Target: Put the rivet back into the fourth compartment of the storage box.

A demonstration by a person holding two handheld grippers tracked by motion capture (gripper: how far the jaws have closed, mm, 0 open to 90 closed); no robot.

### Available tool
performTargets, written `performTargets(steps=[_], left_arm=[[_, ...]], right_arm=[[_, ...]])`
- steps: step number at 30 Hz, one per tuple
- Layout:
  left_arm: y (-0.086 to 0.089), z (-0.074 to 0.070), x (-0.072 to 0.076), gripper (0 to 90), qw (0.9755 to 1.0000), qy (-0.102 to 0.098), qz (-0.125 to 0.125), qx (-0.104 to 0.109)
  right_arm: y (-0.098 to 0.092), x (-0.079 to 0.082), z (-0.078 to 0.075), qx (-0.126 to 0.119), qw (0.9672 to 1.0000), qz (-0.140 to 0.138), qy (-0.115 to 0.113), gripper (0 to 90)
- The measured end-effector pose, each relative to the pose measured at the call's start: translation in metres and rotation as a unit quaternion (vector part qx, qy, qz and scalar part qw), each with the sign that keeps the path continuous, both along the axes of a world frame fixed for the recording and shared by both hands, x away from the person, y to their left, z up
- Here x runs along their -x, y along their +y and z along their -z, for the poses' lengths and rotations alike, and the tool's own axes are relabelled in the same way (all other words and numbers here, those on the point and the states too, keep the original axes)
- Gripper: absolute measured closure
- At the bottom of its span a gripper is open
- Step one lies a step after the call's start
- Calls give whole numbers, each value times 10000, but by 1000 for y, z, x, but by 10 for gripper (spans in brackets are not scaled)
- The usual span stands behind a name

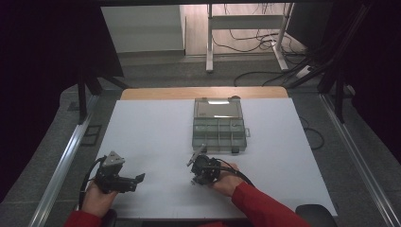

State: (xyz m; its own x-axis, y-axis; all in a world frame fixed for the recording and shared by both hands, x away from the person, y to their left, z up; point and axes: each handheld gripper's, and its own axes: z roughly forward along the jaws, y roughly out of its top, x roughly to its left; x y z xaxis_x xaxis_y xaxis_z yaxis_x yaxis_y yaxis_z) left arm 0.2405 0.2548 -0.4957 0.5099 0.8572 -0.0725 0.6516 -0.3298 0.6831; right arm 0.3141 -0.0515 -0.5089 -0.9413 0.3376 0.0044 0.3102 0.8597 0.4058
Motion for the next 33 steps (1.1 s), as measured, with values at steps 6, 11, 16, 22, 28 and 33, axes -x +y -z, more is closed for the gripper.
performTargets(steps=[6,11,16,22,28,33], left_arm=[[0,0,0,3,10000,4,-1,-3],[-1,0,0,6,10000,14,15,-13],[-1,1,0,9,10000,30,50,-41],[-1,1,-1,13,9999,71,74,-24],[-2,1,-1,13,9999,81,85,-16],[-2,1,-2,13,9999,79,98,-28]], right_arm=[[-1,-1,-1,28,9999,19,94,828],[-5,-4,-5,-126,9997,43,191,828],[-11,-8,-11,-223,9995,65,231,828],[-19,-12,-19,-380,9990,129,203,828],[-31,-17,-26,-525,9982,246,130,828],[-41,-21,-32,-636,9973,363,63,828]])
